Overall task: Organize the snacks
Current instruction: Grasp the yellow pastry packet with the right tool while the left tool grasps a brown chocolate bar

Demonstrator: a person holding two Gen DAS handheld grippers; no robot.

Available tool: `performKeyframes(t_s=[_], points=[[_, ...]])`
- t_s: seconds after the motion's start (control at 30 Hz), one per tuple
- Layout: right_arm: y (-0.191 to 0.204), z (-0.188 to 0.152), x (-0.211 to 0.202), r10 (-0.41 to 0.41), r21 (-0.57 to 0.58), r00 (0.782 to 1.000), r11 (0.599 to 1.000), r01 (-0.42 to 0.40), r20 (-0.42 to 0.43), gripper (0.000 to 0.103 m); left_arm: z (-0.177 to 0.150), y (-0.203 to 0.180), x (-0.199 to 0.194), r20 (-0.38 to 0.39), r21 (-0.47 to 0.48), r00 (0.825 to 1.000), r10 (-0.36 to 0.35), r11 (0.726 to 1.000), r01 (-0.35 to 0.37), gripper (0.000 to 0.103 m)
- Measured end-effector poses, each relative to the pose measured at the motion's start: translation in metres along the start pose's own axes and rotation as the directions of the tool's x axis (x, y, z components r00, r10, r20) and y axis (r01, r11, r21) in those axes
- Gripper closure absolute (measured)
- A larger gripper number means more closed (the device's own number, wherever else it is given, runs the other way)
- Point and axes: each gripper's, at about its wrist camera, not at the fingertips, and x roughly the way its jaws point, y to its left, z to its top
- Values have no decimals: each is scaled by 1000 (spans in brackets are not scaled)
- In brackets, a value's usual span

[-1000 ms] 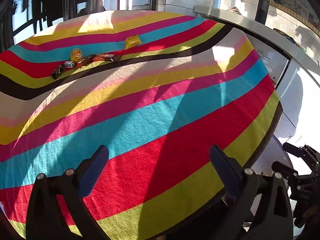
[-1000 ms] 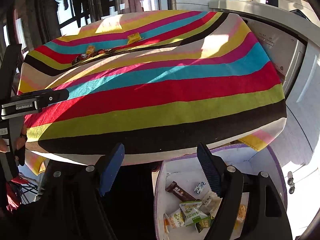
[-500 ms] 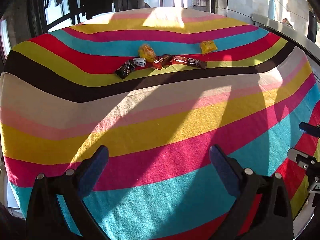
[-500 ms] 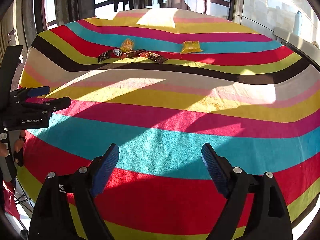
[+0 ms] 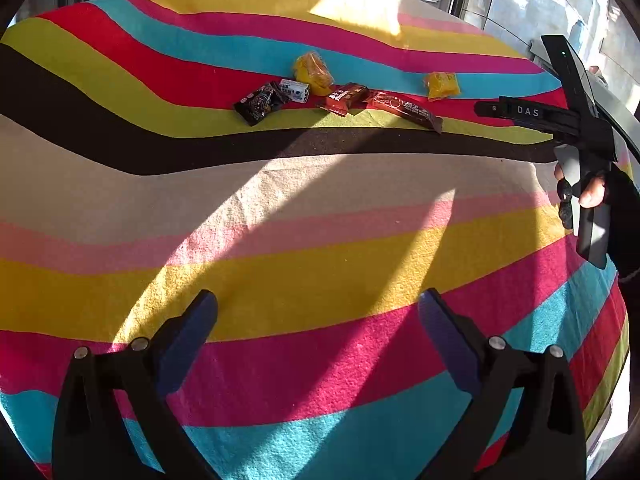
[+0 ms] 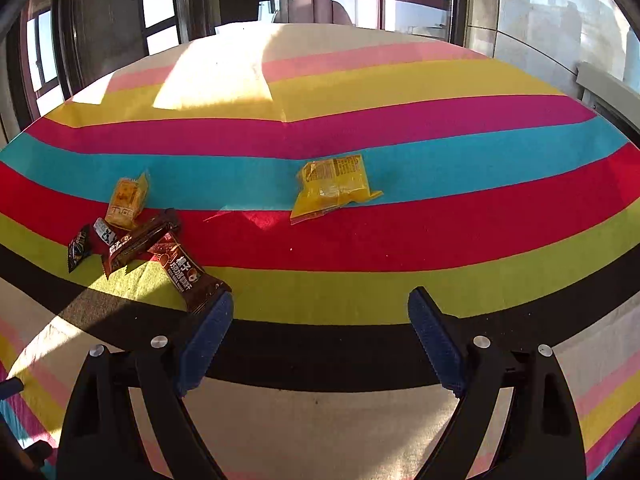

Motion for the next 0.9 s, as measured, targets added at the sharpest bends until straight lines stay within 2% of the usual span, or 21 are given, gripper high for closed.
performKeyframes(t_s=[0.2,0.3,0.43,0.5,0.53,0.6,0.67,0.73,0.8,0.9], points=[[-14,43,61,-18,-5,1000,1000,18,-25,17,3,-7,6,-32,49,999,37,998,-36,2],[-15,55,85,-9,-32,998,999,7,-68,16,10,-6,12,-48,54,998,35,998,-32,2],[-12,68,99,21,-64,997,998,-26,-76,16,35,-13,29,-65,17,998,-11,1000,12,2],[-10,69,107,6,-85,994,996,-16,-111,17,51,-21,41,-76,-8,997,-26,1000,26,2],[-10,68,108,-5,-96,993,995,-7,-122,24,60,-27,47,-81,-24,996,-44,999,42,2],[-11,65,98,-13,-100,996,995,4,-89,48,79,-40,61,-93,-51,992,-80,996,75,2],[-15,60,83,-11,-102,998,995,4,-68,49,100,-54,77,-109,-66,989,-98,994,91,2],[-23,53,63,32,-82,999,996,-35,-41,49,121,-65,94,-117,-94,988,-97,992,86,2],[-34,45,44,62,-72,998,995,-64,-27,49,142,-75,111,-106,-129,992,-63,990,49,2],[-49,30,16,100,-52,995,994,-101,-10,49,173,-90,141,-126,-165,992,25,985,-46,2]])
